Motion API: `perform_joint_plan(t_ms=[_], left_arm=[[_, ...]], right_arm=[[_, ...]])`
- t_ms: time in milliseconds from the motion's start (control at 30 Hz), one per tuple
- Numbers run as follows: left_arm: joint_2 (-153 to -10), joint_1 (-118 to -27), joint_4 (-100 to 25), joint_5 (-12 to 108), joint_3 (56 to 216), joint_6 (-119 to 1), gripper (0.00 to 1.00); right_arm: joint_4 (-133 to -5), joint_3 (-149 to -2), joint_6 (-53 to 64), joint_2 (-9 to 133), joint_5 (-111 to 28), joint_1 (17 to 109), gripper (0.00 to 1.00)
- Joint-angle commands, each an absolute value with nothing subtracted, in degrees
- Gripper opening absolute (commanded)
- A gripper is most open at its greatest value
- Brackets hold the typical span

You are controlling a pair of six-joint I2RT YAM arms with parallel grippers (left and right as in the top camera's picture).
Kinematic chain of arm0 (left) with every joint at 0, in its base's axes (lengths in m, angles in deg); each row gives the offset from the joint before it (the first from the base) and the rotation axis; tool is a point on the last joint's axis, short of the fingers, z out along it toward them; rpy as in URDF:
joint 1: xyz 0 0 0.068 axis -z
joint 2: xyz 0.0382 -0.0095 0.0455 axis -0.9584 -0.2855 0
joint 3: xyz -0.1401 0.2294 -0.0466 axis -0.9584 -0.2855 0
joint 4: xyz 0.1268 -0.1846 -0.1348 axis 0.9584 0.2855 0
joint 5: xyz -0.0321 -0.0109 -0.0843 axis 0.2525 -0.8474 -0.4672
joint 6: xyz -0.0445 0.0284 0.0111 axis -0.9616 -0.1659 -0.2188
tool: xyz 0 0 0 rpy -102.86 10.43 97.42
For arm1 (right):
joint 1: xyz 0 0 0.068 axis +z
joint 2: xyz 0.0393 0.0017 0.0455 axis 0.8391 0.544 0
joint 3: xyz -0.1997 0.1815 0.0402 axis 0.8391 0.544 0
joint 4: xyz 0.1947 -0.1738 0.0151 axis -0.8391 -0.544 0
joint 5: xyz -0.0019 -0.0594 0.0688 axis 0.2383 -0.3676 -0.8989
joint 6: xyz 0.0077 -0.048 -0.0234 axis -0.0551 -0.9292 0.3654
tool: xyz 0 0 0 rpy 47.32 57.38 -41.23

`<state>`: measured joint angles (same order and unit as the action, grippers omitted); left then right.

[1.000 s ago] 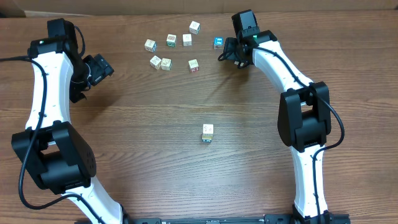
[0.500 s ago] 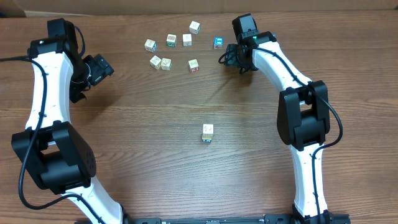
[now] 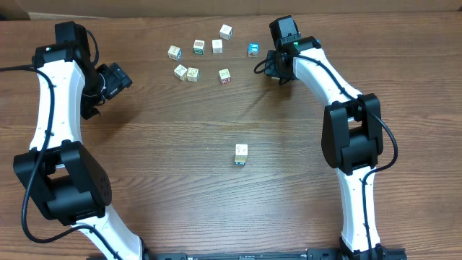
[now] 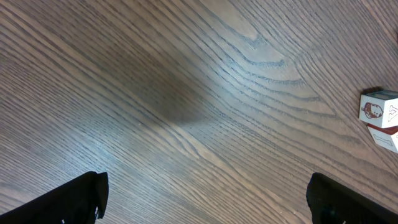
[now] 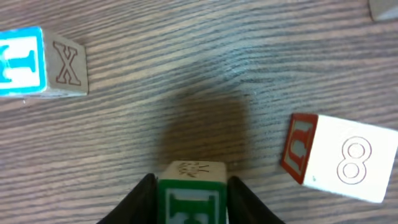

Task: Form a tower
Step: 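Lower the right gripper and grasp the green-faced picture block, then carry the green block toward the tower and reorient it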

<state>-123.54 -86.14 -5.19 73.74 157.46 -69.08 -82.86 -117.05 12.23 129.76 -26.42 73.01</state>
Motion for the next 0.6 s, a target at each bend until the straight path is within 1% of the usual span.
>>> perform_joint_plan(t_ms=[0,33,200,233,433,567], left_arm=[[-122.25,-85.75,-5.19,73.74,158.53,-68.42,0.99],[-122.25,-85.75,-5.19,73.74,158.53,-68.42,1.0],[-122.25,-85.75,-5.21,73.74,158.53,-68.42,0.99],[-122.25,-85.75,-5.21,73.74,158.53,-68.42,0.99],[-122.25,-85.75,-5.19,73.74,158.53,-68.42,1.0],[-122.25,-85.75,-5.21,73.74,158.53,-68.42,1.0]], right_arm=[[-83.84,-117.44,12.14,130.11,-25.89,73.08,0.28],[-84.85,-117.86,12.12,129.76,-25.85,73.08,0.27],[-91.16,-120.57,12.12,126.89,-25.91,73.08,0.27],[-94.75,-121.31,12.16,125.26,-26.5,73.19,0.27],[-102.44,-121.33,12.53,118.52,-34.2,73.19,0.27],[-106.9,-121.33,12.53,112.86,-34.68,73.16,0.27]])
